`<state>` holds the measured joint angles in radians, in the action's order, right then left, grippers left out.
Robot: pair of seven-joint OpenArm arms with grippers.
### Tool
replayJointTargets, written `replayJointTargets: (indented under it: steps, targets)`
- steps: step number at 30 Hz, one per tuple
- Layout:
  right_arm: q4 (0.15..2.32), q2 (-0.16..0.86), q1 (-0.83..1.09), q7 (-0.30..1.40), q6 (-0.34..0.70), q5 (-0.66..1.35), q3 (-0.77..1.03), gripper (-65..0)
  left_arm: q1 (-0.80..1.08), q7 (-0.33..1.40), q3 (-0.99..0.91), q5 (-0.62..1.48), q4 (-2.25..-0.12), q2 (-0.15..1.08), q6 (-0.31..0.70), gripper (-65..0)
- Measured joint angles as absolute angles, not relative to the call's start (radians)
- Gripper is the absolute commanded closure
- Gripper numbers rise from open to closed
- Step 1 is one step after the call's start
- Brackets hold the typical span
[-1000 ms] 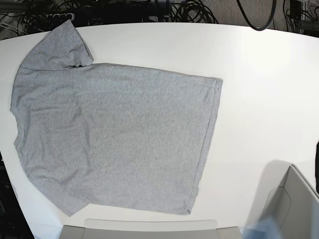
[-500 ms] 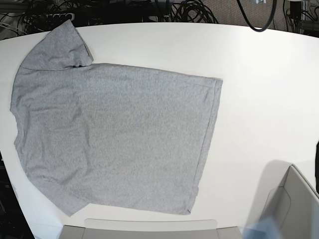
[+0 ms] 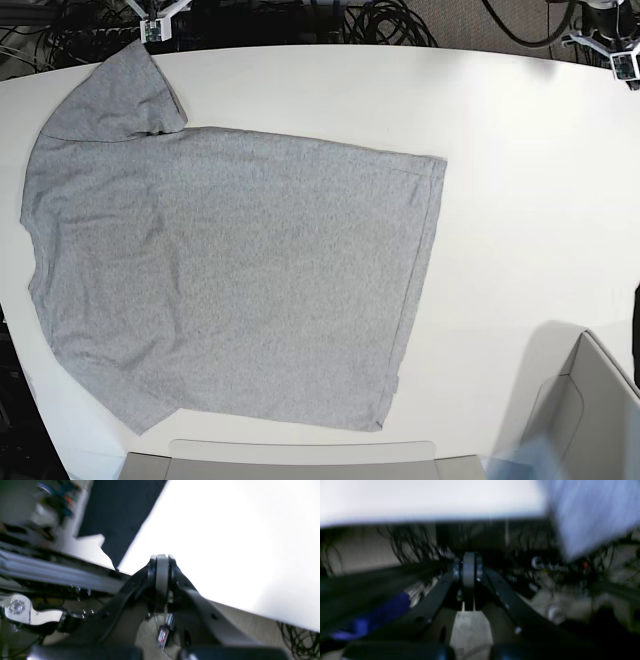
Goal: Fold the T-shirt properly
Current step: 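Move the right gripper to the shirt's shoulder and the left gripper toward the hem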
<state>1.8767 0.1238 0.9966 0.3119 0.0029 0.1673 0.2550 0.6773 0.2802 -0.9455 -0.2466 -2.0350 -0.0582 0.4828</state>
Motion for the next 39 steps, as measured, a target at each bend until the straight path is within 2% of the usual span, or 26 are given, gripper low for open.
replayJointTargets:
  steps: [7, 11, 18, 23, 25, 29, 31, 34, 36, 39]
  targets:
    - [2.004, 0.131, 0.969, 0.312, -0.008, 0.164, 0.404, 0.0, 0.678, 0.302, -0.897, -0.254, -2.027, 0.060, 0.489, 0.0]
    - [2.015, 0.135, 0.948, 0.311, -0.007, 0.164, 0.416, 0.0, 0.652, 0.303, -0.895, -0.251, -2.028, 0.113, 0.494, 0.0]
    - [2.023, 0.131, 0.931, 0.318, -0.005, 0.163, 0.411, 0.0, 0.267, 0.304, -0.928, -0.252, -2.028, 0.080, 0.491, -0.1]
    - [2.043, 0.129, 0.912, 0.311, -0.005, 0.164, 0.412, 0.0, 0.114, 0.309, -0.927, -0.262, -2.029, 0.073, 0.487, -0.2]
    - [2.043, 0.132, 0.912, 0.319, -0.004, 0.164, 0.412, -0.1, 0.113, 0.307, -0.878, -0.264, -2.031, 0.083, 0.527, -0.2]
    - [2.043, 0.154, 0.908, 0.339, -0.002, 0.165, 0.412, -0.3, 0.201, 0.301, -0.736, -0.255, -2.033, 0.077, 0.741, -0.3]
    - [2.043, 0.162, 0.894, 0.402, -0.001, 0.164, 0.413, -0.8, 0.236, 0.301, -0.702, -0.255, -2.033, 0.048, 0.724, -0.4]
    - [2.044, 0.160, 0.869, 0.427, -0.002, 0.209, 0.424, -5.8, 0.255, 0.308, -0.702, -0.260, -2.034, -0.001, 0.704, -0.4]
    - [2.047, 0.157, 0.870, 0.451, 0.006, 0.281, 0.456, -8.9, 0.272, 0.314, -0.685, -0.263, -2.033, -0.005, 0.704, -1.2]
    - [2.047, 0.173, 0.870, 0.522, -0.001, 0.429, 0.540, -9.3, 0.336, 0.297, -0.630, -0.257, -2.036, 0.005, 0.714, -4.9]
